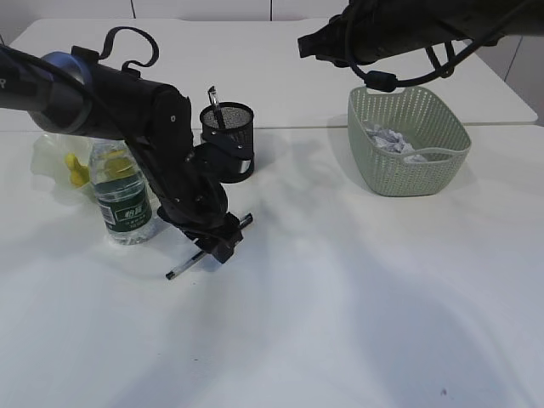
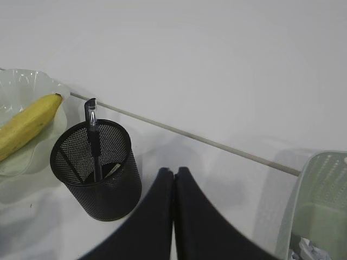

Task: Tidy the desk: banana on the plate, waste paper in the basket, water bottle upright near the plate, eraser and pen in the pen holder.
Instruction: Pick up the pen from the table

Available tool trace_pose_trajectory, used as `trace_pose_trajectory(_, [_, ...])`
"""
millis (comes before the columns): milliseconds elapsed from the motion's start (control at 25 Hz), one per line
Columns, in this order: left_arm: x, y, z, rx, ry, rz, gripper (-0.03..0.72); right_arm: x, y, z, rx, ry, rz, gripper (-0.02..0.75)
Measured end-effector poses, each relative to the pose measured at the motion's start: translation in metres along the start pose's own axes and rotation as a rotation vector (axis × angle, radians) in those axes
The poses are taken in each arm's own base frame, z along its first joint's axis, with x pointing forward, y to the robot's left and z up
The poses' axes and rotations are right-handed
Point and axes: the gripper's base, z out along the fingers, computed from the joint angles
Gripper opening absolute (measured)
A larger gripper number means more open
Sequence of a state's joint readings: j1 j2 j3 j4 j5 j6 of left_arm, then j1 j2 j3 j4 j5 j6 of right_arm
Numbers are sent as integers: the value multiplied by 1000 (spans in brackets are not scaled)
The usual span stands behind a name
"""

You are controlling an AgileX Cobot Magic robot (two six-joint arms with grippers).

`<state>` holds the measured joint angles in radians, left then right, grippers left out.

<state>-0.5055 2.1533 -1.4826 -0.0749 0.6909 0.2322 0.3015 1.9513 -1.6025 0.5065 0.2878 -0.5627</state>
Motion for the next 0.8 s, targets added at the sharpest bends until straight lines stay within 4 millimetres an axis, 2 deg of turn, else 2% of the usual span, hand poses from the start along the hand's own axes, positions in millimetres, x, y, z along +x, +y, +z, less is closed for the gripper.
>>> trace_pose_trajectory(800, [-15, 4, 4, -38, -169, -2, 475, 0, 0, 0, 0, 1, -3, -16])
